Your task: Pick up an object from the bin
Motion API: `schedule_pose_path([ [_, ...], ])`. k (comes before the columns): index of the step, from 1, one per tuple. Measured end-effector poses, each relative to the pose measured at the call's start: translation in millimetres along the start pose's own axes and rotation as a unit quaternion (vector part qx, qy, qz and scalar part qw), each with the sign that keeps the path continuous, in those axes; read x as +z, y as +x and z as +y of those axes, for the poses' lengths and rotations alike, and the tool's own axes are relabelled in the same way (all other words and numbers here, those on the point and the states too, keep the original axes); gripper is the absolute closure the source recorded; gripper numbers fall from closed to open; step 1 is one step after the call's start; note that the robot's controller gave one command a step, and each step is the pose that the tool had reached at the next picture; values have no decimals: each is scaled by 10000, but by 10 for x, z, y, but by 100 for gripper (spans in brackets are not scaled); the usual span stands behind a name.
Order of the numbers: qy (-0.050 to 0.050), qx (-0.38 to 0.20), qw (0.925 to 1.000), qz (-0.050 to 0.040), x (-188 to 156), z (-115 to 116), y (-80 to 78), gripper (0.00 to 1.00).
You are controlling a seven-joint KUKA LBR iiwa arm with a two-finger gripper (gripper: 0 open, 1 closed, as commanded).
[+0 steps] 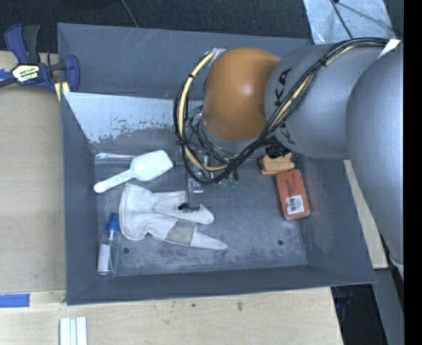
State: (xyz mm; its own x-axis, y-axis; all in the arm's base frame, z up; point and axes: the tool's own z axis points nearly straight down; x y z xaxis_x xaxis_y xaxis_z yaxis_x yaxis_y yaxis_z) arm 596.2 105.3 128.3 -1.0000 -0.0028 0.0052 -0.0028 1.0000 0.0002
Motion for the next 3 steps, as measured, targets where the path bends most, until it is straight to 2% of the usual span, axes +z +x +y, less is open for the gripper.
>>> schedule_pose_path([
  [1,-4,9,10000,-39,-48,-3,-18,0],
  [2,-7,195,9998,-59,318,44,295,0],
  [3,0,227,9997,-29,422,69,383,0],
])
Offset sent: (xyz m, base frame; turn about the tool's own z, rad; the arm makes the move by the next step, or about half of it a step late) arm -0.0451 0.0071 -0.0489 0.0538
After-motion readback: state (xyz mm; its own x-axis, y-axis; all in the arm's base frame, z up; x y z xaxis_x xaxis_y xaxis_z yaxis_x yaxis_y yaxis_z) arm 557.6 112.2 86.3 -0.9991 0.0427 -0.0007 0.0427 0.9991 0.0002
